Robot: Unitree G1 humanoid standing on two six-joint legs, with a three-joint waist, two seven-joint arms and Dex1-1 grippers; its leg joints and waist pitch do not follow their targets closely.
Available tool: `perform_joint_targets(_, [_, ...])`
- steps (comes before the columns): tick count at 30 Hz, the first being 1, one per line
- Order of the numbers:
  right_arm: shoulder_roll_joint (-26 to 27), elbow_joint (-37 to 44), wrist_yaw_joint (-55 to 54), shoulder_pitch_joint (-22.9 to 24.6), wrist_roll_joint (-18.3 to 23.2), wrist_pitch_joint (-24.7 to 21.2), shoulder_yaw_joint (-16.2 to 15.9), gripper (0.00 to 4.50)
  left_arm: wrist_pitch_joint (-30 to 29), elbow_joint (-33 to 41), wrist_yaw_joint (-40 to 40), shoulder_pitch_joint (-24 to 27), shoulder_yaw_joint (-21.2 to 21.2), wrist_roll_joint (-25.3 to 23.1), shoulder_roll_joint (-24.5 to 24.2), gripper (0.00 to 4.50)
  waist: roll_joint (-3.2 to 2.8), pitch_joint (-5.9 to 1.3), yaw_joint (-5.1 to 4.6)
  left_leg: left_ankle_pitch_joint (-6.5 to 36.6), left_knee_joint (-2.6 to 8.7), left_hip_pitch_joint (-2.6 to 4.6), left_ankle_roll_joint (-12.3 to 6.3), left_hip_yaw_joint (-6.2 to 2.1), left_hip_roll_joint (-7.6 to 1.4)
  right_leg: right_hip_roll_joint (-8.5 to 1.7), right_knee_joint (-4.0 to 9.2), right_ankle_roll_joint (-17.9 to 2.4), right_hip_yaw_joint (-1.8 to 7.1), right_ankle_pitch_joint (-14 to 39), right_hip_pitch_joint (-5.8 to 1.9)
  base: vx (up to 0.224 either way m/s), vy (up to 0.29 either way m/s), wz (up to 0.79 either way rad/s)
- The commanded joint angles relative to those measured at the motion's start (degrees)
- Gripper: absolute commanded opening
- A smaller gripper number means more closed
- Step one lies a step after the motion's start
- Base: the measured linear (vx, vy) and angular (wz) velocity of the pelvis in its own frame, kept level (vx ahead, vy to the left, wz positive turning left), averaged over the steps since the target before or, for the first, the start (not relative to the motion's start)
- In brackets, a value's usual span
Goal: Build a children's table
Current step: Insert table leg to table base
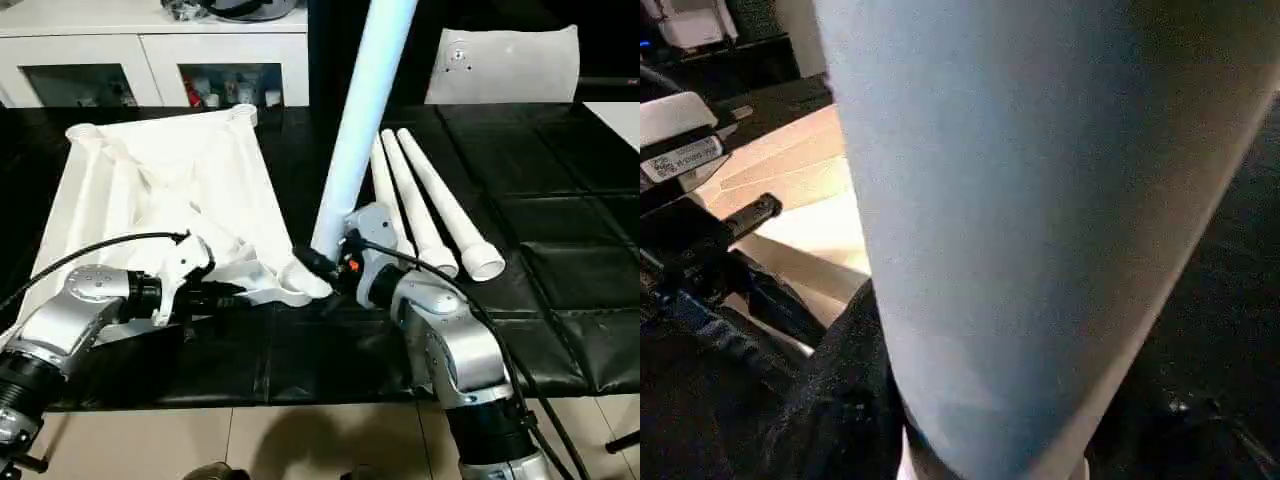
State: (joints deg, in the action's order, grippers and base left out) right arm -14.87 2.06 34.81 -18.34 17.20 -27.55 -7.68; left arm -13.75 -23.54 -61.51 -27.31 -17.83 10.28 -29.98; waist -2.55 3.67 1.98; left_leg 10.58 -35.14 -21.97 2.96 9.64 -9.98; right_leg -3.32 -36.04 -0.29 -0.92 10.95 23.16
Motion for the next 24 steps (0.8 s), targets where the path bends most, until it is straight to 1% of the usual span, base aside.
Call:
perform_joint_targets(1, [0.01,-0.21,0.86,-1.97,0.40,-0.10,-1.00,1.89,0.22,1.27,-2.02,-0.13,-1.01,-0.38,-0.12,0.42,0.18,-4.16,0.06,13.81,4.66,1.07,1.66,-0.75,-2.23,-3.60,4.46,-12.33,1.97,10.13,-2.56,0.000,0.000,0.00])
perform_joint_targets(2, [0.25,-0.97,1.17,-2.74,0.17,0.48,-1.22,1.89,1.34,1.72,-2.91,0.11,-1.07,-0.18,-0.06,0.26,-0.21,-4.15,0.17,13.44,4.66,1.08,1.52,-0.80,-2.24,-3.75,4.36,-12.55,1.96,10.22,-2.54,0.000,0.000,0.00])
perform_joint_targets(3, [0.32,-1.16,1.27,-2.98,0.16,0.56,-1.24,1.89,1.70,1.95,-3.31,0.25,-1.18,-0.16,-0.13,0.26,-0.24,-4.15,0.10,13.43,4.62,1.08,1.55,-0.77,-2.23,-3.75,4.39,-12.62,1.97,10.43,-2.50,0.000,0.000,0.00])
perform_joint_targets(4, [0.50,-1.63,1.53,-3.58,0.22,0.70,-1.26,1.89,2.62,2.61,-4.42,0.64,-1.54,-0.16,-0.39,0.15,0.04,-4.14,0.11,13.33,4.62,1.09,1.44,-0.74,-2.27,-3.80,4.47,-12.62,1.99,10.55,-2.50,0.000,0.000,0.00])
perform_joint_targets(5, [0.64,-2.04,1.68,-4.05,0.17,0.88,-1.21,1.89,3.53,3.00,-5.10,0.96,-1.82,-0.44,-0.58,0.15,-0.02,-4.11,0.19,13.26,4.67,1.06,1.41,-0.76,-2.34,-3.83,4.42,-12.51,2.03,10.73,-2.52,0.000,0.000,0.00])
perform_joint_targets(6, [0.77,-2.43,1.75,-4.44,0.10,1.03,-1.16,1.89,4.08,3.27,-5.68,1.21,-2.06,-0.60,-0.76,0.06,-0.11,-4.13,0.21,13.30,4.66,1.11,1.41,-0.77,-2.33,-3.82,4.38,-12.48,2.02,10.79,-2.45,0.000,0.000,0.00])
perform_joint_targets(7, [0.82,-3.03,2.10,-4.95,0.02,1.30,-1.21,1.89,3.90,3.59,-5.73,1.44,-2.43,-1.08,-1.06,0.03,0.00,-4.12,0.16,13.12,4.69,1.10,1.37,-0.71,-2.34,-3.78,4.40,-12.50,2.01,10.59,-2.46,0.000,0.000,0.00])
perform_joint_targets(9, [0.78,-4.27,3.06,-5.78,-0.52,2.02,-1.70,1.89,3.82,4.04,-5.65,2.01,-3.36,-2.46,-1.90,0.00,-0.19,-4.13,0.27,12.96,4.66,1.16,1.38,-0.69,-2.40,-3.78,4.26,-12.67,1.99,9.88,-2.43,0.000,0.000,0.00])
perform_joint_targets(10, [0.78,-4.27,3.06,-5.78,-0.52,2.02,-1.70,1.89,3.82,4.04,-5.65,2.01,-3.36,-2.46,-1.90,0.00,-0.11,-4.13,0.25,13.01,4.65,1.15,1.33,-0.65,-2.36,-3.74,4.31,-12.60,1.99,9.94,-2.45,0.000,0.000,0.00])
perform_joint_targets(11, [0.56,-4.70,3.72,-6.01,-0.71,1.79,-2.19,1.89,4.28,3.89,-4.77,2.18,-3.50,-3.47,-2.02,0.00,0.19,-4.05,0.27,13.12,4.67,1.10,1.29,-0.59,-2.32,-3.75,4.43,-12.39,2.02,10.62,-2.47,0.000,0.000,0.00])
perform_joint_targets(12, [0.53,-4.75,3.80,-6.03,-0.73,1.75,-2.25,1.89,4.34,3.86,-4.65,2.20,-3.51,-3.60,-2.03,0.00,0.06,-4.05,0.35,13.17,4.68,1.13,1.37,-0.65,-2.32,-3.78,4.38,-12.30,2.01,11.07,-2.50,0.000,0.000,0.00])
perform_joint_targets(13, [0.30,-4.99,4.25,-6.05,-0.83,1.47,-2.74,1.89,4.87,3.57,-4.42,2.23,-3.68,-4.26,-2.06,0.00,0.51,-3.99,0.29,13.37,4.72,1.12,1.38,-0.57,-2.33,-3.77,4.52,-12.02,2.03,12.02,-2.45,0.000,0.000,0.00])
perform_joint_targets(14, [-0.39,-4.84,5.42,-5.79,-0.95,0.91,-3.83,1.89,6.16,2.86,-3.40,2.07,-3.70,-5.34,-1.79,0.00,0.53,-3.98,0.36,13.40,4.76,1.12,1.37,-0.64,-2.36,-3.76,4.58,-11.66,2.02,12.91,-2.45,0.000,0.000,0.00])
perform_joint_targets(15, [-0.52,-4.80,5.66,-5.72,-0.99,0.86,-4.04,1.89,6.49,2.67,-3.16,2.01,-3.68,-5.58,-1.71,0.00,0.39,-3.96,0.39,13.48,4.77,1.14,1.39,-0.68,-2.38,-3.80,4.58,-11.34,2.03,13.42,-2.44,0.000,0.000,0.00])
perform_joint_targets(16, [-0.72,-4.81,6.18,-5.56,-0.89,0.50,-4.32,1.89,7.19,2.21,-2.60,1.75,-3.79,-6.45,-1.58,0.00,0.77,-3.91,0.32,13.56,4.79,1.09,1.30,-0.62,-2.39,-3.81,4.66,-11.18,2.06,13.79,-2.41,0.000,0.000,0.00])
perform_joint_targets(17, [-0.78,-4.80,6.34,-5.49,-0.85,0.37,-4.38,1.89,7.53,1.97,-2.33,1.60,-3.83,-6.82,-1.51,0.00,0.54,-3.91,0.38,13.92,4.78,1.19,1.36,-0.65,-2.40,-3.87,4.69,-10.98,2.09,14.65,-2.32,0.000,0.000,0.00])
perform_joint_targets(18, [-0.95,-4.65,6.45,-5.29,-0.92,0.36,-4.47,1.89,8.58,1.17,-1.74,1.19,-3.90,-7.46,-1.33,0.00,0.96,-3.86,0.33,14.17,4.79,1.16,1.31,-0.59,-2.40,-3.86,4.82,-10.81,2.11,15.30,-2.25,0.000,0.000,0.00])
perform_joint_targets(20, [-1.10,-4.32,6.50,-4.78,-0.76,0.19,-4.32,1.89,9.60,0.37,-1.72,0.62,-4.41,-8.56,-1.43,0.00,0.97,-3.79,0.50,15.25,4.83,1.40,1.52,-0.61,-2.42,-3.90,5.11,-9.88,2.17,18.39,-1.93,0.000,0.000,0.00])
perform_joint_targets(21, [-1.10,-4.26,6.47,-4.55,-0.82,0.33,-4.29,1.89,9.80,0.44,-1.49,0.72,-4.26,-8.64,-1.42,0.00,0.80,-3.78,0.54,15.67,4.96,1.37,1.82,-0.72,-2.48,-3.92,5.12,-9.49,2.17,19.17,-1.91,0.000,0.000,0.00])
perform_joint_targets(24, [-0.96,-4.19,6.29,-3.98,-0.85,0.49,-4.09,1.89,8.88,1.18,-1.61,1.49,-3.25,-7.25,-0.95,0.00,0.74,-3.75,0.51,17.42,5.09,1.40,2.50,-0.85,-2.45,-3.94,5.18,-9.14,2.10,20.49,-1.78,0.000,0.000,0.00])
